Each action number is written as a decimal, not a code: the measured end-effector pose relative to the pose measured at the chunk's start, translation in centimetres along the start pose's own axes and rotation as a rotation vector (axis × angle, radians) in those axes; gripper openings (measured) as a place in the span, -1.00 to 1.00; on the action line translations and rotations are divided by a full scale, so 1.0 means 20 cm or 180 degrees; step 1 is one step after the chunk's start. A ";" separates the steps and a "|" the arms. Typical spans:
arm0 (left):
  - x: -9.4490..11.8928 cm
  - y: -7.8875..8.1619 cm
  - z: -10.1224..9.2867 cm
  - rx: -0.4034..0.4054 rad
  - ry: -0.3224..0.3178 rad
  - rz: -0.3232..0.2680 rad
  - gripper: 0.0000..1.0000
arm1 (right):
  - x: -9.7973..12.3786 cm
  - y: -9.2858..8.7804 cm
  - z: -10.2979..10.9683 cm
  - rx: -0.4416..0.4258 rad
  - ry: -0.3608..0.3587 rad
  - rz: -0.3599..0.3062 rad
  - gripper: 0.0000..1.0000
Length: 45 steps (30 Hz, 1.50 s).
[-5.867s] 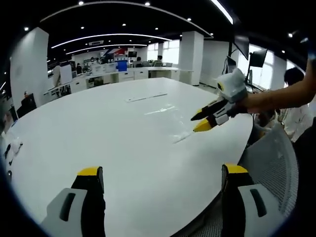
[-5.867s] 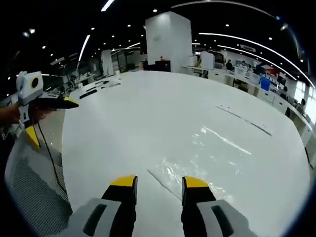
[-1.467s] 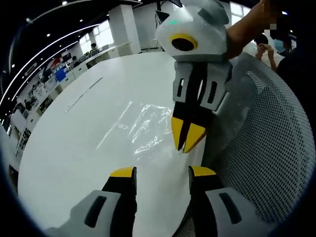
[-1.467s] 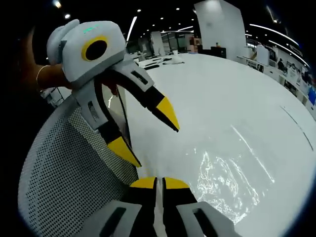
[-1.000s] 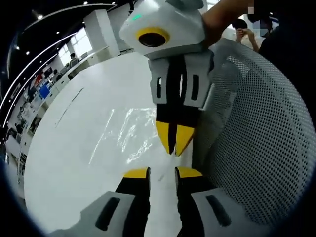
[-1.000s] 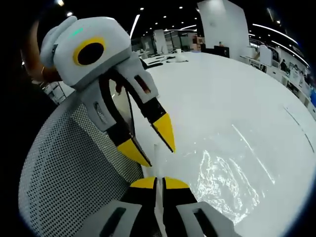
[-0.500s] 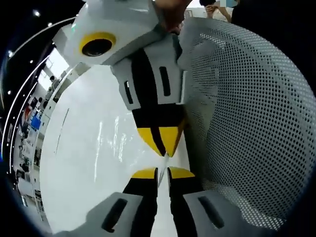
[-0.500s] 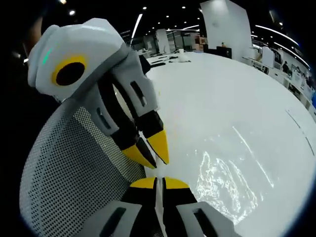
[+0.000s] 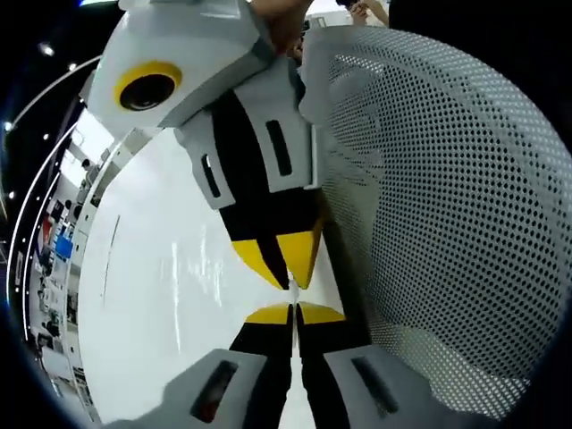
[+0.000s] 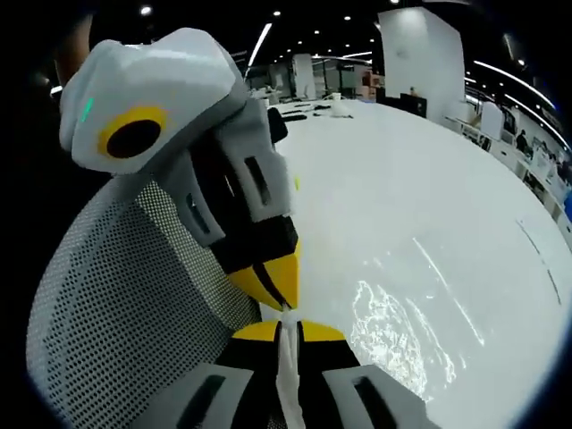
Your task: Open the resealable bag by pulling the two sides of the seal apart until the entire bag opening is separated and visibly accessible.
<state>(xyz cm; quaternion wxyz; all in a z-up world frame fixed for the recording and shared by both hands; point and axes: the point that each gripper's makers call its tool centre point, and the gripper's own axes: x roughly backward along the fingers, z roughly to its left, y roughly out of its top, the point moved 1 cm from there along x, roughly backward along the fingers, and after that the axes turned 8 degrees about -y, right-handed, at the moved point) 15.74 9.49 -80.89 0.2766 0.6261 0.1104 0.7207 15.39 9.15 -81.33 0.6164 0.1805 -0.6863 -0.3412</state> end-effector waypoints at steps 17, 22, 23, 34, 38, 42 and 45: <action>0.01 0.01 0.02 0.0026 0.0025 -0.0026 -1.00 | -0.01 0.03 0.00 0.1053 -0.0270 0.0127 -1.00; 0.01 0.01 0.02 0.0062 0.0030 -0.0029 -1.00 | -0.02 0.03 0.00 0.1124 -0.0264 0.0150 -1.00; 0.01 0.01 0.01 0.0078 0.0017 -0.0032 -1.00 | -0.02 0.02 0.00 0.1111 -0.0257 0.0149 -1.00; 0.02 0.04 0.01 0.0014 0.0064 -0.0102 -1.00 | 0.01 0.01 0.00 0.1017 -0.0255 0.0144 -1.00; 0.02 0.04 0.01 0.0020 0.0062 -0.0102 -1.00 | 0.01 0.00 0.00 0.1044 -0.0255 0.0166 -1.00; 0.03 0.04 0.00 0.0039 0.0084 -0.0115 -1.00 | 0.02 -0.01 0.00 0.1046 -0.0240 0.0171 -1.00; 0.03 0.04 0.00 0.0044 0.0084 -0.0113 -1.00 | 0.03 -0.01 0.00 0.1043 -0.0240 0.0180 -1.00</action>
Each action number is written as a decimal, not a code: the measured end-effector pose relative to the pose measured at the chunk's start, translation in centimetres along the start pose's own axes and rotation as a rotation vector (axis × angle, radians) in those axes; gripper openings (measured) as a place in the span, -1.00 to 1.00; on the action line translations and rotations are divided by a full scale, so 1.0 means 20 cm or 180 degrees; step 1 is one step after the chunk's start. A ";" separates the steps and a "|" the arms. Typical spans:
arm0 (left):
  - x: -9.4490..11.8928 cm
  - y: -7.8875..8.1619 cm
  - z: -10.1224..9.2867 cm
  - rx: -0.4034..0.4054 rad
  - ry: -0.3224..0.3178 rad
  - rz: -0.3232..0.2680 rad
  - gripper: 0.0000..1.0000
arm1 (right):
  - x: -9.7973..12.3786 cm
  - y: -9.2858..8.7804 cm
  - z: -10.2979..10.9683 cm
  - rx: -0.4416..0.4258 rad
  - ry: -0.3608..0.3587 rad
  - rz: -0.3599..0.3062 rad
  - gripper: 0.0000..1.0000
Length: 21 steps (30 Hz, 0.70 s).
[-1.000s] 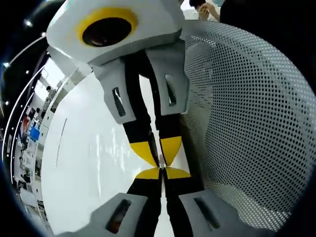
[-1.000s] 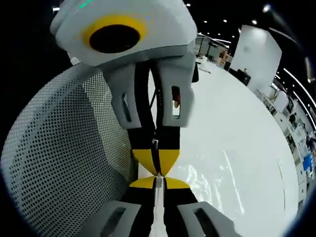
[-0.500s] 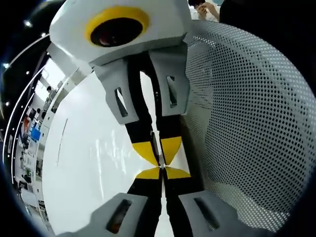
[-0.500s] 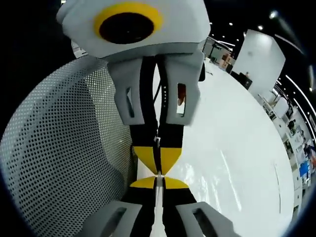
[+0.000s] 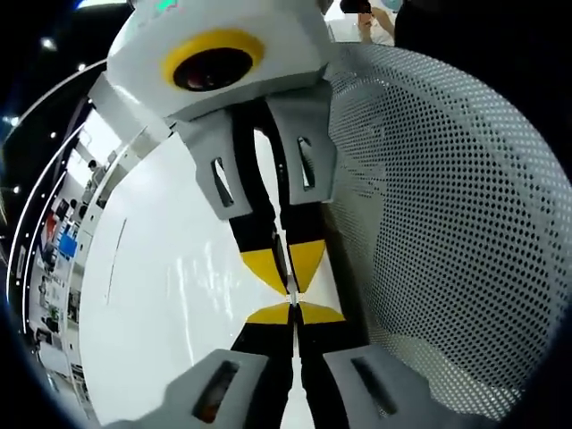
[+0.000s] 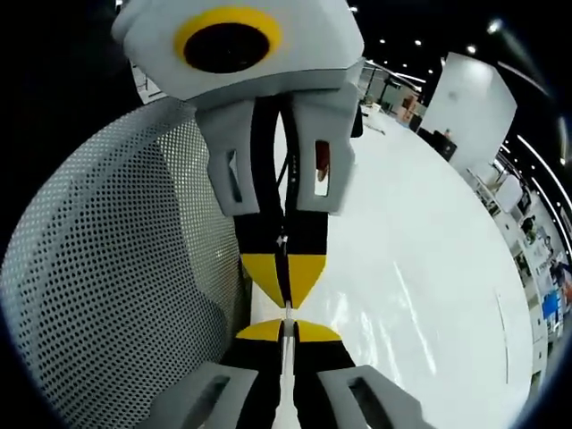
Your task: Open the resealable bag by pulling the two sides of the seal apart until the entire bag opening is separated and visibly accessible.
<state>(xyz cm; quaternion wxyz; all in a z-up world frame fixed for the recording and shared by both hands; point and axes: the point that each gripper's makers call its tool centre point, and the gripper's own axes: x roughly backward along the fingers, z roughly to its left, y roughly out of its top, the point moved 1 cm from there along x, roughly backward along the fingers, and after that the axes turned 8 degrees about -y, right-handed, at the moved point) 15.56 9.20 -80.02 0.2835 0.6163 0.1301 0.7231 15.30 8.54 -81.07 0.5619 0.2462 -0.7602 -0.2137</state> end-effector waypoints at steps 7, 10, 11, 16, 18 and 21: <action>0.01 -0.01 0.00 0.0033 0.0007 -0.0006 -1.00 | 0.01 -0.03 -0.01 -0.0032 -0.0013 0.0026 -1.00; 0.02 -0.01 0.00 0.0078 0.0008 -0.0019 -1.00 | 0.01 -0.03 0.00 -0.0030 -0.0009 0.0038 -1.00; 0.02 -0.01 0.00 0.0089 0.0007 -0.0020 -1.00 | 0.01 -0.04 0.00 -0.0032 -0.0010 0.0042 -1.00; 0.03 -0.03 -0.01 0.0120 -0.0006 -0.0025 -1.00 | 0.01 -0.05 0.01 -0.0047 -0.0009 0.0056 -1.00; 0.03 -0.03 -0.02 0.0137 -0.0011 -0.0032 -1.00 | 0.02 -0.06 0.01 -0.0064 -0.0009 0.0057 -1.00; 0.03 -0.03 -0.02 0.0156 -0.0013 -0.0041 -1.00 | 0.02 -0.07 0.01 -0.0066 -0.0008 0.0065 -1.00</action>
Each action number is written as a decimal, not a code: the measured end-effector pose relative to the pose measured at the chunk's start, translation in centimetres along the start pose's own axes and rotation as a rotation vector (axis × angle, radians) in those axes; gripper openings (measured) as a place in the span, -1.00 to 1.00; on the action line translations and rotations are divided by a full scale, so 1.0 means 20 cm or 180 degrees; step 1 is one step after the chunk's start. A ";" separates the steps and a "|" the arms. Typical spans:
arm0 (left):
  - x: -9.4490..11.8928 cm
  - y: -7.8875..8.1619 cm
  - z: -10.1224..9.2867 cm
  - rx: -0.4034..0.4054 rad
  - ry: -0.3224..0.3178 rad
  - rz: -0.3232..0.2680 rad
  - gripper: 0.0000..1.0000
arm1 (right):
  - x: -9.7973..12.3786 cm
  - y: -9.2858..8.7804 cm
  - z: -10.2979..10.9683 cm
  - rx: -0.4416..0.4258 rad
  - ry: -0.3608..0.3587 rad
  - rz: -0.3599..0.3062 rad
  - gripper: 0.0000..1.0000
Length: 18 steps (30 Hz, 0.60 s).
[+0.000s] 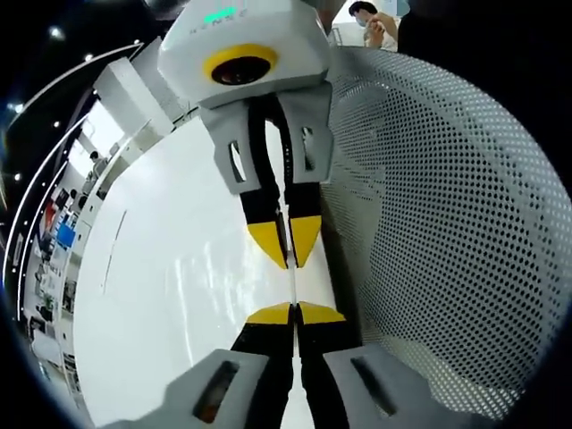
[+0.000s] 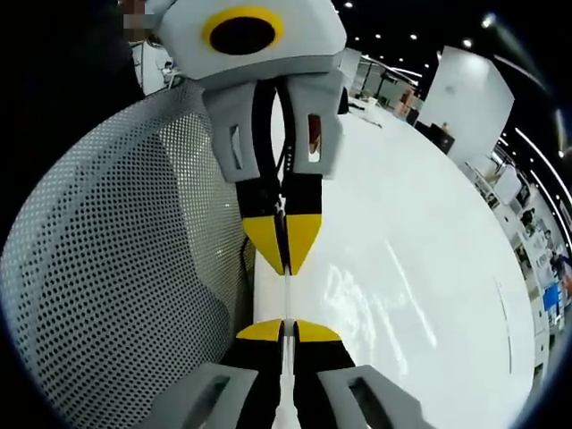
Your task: Open the resealable bag by pulling the two sides of the seal apart until the entire bag opening is separated and visibly accessible.
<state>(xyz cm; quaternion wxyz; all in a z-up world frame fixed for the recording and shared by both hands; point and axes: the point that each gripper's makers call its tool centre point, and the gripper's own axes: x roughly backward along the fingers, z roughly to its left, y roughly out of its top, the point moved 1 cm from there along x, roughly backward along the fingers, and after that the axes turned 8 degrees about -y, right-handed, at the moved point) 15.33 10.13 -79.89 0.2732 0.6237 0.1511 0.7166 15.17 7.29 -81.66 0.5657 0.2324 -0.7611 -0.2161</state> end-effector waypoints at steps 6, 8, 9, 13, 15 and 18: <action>0.00 -0.02 -0.01 0.0012 -0.0007 0.0032 -1.00 | 0.00 -0.03 0.01 -0.0008 0.0014 0.0033 -1.00; 0.00 -0.02 -0.01 0.0031 -0.0005 0.0026 -1.00 | 0.00 -0.04 0.01 -0.0012 0.0017 0.0044 -1.00; 0.01 -0.03 -0.01 0.0038 -0.0006 0.0028 -1.00 | 0.00 -0.05 0.01 -0.0012 0.0017 0.0061 -1.00; 0.02 -0.04 -0.01 0.0080 0.0017 0.0010 -1.00 | 0.01 -0.06 0.00 -0.0021 0.0010 0.0070 -1.00; 0.02 -0.04 -0.01 0.0091 0.0020 0.0011 -1.00 | 0.01 -0.06 0.00 -0.0029 0.0009 0.0081 -1.00; 0.02 -0.05 -0.01 0.0107 0.0034 0.0020 -1.00 | 0.01 -0.08 0.00 -0.0042 0.0010 0.0102 -1.00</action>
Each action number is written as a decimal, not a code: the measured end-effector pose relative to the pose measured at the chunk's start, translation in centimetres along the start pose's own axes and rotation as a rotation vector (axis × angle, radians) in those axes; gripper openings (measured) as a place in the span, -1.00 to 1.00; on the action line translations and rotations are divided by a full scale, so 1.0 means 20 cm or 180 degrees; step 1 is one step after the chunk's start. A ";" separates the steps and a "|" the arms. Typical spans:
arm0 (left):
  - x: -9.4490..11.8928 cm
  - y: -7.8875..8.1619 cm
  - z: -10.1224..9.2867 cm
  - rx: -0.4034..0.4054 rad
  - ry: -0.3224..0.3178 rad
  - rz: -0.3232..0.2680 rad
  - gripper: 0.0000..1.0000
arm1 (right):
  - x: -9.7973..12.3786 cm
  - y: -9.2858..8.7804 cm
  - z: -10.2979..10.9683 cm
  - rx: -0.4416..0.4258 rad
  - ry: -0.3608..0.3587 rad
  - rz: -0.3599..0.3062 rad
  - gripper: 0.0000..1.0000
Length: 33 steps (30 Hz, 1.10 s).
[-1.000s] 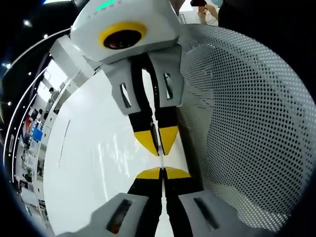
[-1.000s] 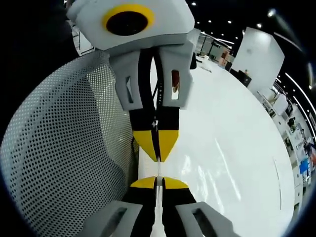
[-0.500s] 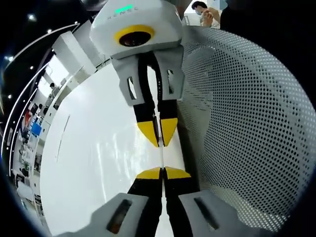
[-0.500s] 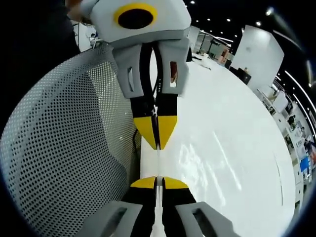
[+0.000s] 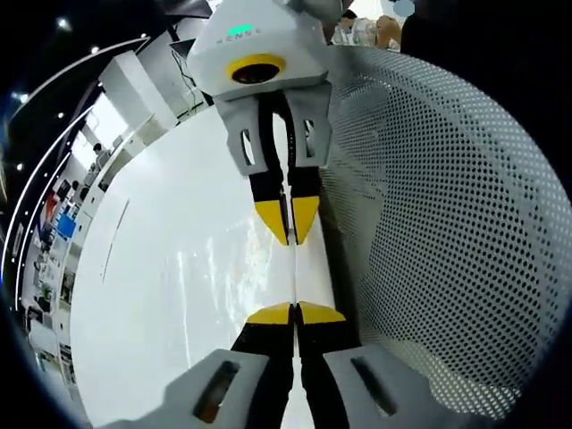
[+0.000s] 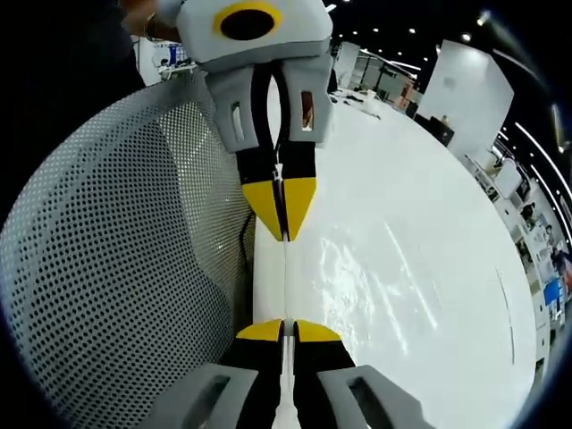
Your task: Open the resealable bag by pulling the two sides of the seal apart until the entire bag opening is separated and visibly accessible.
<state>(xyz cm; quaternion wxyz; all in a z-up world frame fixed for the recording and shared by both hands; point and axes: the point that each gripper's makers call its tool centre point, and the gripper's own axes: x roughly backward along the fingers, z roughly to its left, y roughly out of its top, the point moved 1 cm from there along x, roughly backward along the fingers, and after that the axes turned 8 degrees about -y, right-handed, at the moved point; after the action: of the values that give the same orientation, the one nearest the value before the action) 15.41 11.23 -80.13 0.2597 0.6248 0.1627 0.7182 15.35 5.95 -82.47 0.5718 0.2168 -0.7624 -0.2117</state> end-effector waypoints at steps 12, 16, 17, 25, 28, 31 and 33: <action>0.02 -0.03 0.00 0.0063 0.0027 0.0009 -1.00 | 0.00 -0.03 -0.01 -0.0047 -0.0016 0.0040 -1.00; 0.03 -0.04 0.00 0.0075 0.0030 0.0032 -1.00 | 0.01 -0.05 -0.01 -0.0040 -0.0015 0.0070 -1.00; 0.03 -0.04 0.00 0.0081 0.0031 0.0033 -1.00 | 0.01 -0.05 0.00 -0.0035 -0.0009 0.0077 -1.00; 0.04 -0.10 -0.01 0.0133 0.0053 0.0090 -1.00 | 0.01 -0.11 0.00 -0.0057 -0.0006 0.0154 -1.00; 0.05 -0.11 -0.01 0.0163 0.0058 0.0101 -1.00 | 0.02 -0.12 0.01 -0.0067 -0.0003 0.0173 -1.00; 0.05 -0.12 -0.02 0.0186 0.0056 0.0117 -1.00 | 0.02 -0.13 0.01 -0.0077 -0.0001 0.0186 -1.00; 0.05 -0.13 -0.01 0.0196 0.0065 0.0125 -1.00 | 0.02 -0.14 0.01 -0.0125 -0.0007 0.0190 -1.00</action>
<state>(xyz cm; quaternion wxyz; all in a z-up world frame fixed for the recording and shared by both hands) 15.49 14.00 -80.76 0.2244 0.6282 0.1751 0.7241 15.23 3.51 -83.74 0.5812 0.1825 -0.7648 -0.2096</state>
